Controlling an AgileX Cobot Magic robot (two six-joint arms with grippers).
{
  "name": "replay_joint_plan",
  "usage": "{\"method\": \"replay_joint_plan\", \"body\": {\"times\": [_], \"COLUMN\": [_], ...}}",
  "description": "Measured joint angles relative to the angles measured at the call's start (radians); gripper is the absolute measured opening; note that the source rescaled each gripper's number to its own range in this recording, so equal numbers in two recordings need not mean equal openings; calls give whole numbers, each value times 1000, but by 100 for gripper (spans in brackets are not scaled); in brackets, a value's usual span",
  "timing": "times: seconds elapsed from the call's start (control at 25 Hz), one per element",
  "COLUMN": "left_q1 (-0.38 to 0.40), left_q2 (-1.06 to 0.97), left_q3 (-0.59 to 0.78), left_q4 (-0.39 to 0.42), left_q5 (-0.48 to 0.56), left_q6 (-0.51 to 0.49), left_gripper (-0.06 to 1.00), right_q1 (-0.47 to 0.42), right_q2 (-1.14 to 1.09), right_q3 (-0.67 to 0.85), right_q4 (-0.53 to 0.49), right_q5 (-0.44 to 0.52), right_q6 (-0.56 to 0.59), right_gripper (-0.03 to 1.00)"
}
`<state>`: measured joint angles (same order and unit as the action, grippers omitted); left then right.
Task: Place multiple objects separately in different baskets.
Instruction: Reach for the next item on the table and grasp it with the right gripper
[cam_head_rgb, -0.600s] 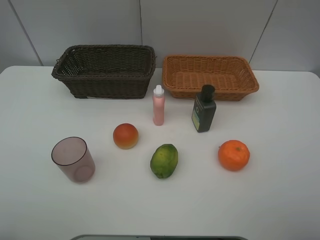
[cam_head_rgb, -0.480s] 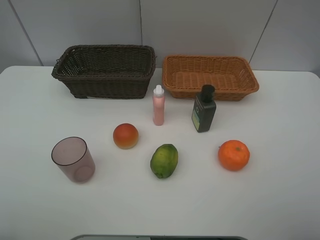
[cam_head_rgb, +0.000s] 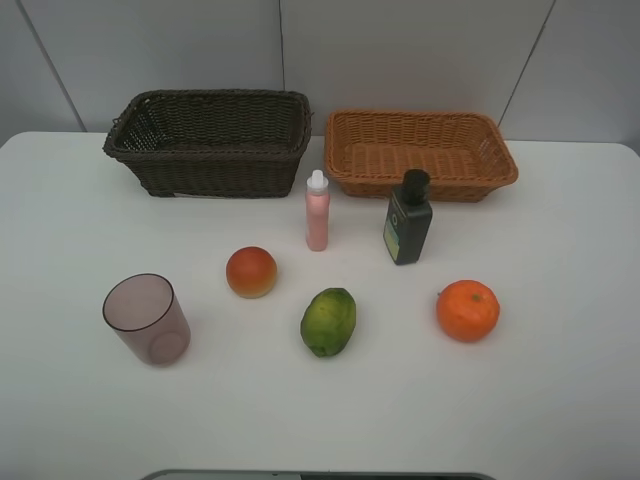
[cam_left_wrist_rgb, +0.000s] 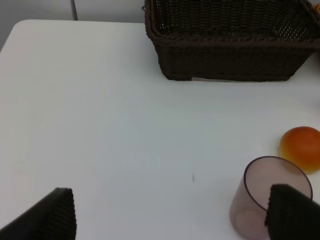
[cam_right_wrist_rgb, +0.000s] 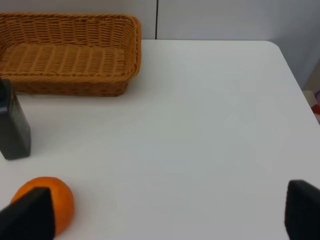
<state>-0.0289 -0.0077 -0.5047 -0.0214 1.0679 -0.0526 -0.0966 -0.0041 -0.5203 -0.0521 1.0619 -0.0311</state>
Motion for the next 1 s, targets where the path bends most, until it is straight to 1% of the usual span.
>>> {"method": "replay_joint_plan", "body": {"times": [0.28, 0.88, 1.0], "left_q1": [0, 0, 0], "left_q2": [0, 0, 0], "left_q3": [0, 0, 0], "left_q4": [0, 0, 0], "left_q5": [0, 0, 0], "left_q6": [0, 0, 0], "left_gripper": [98, 98, 98], "right_q1": [41, 43, 43], "right_q2": [0, 2, 69], "right_q3": [0, 0, -9], "right_q4": [0, 0, 0], "right_q5": [0, 0, -10], "right_q6": [0, 0, 0], "right_gripper": [95, 95, 95]}}
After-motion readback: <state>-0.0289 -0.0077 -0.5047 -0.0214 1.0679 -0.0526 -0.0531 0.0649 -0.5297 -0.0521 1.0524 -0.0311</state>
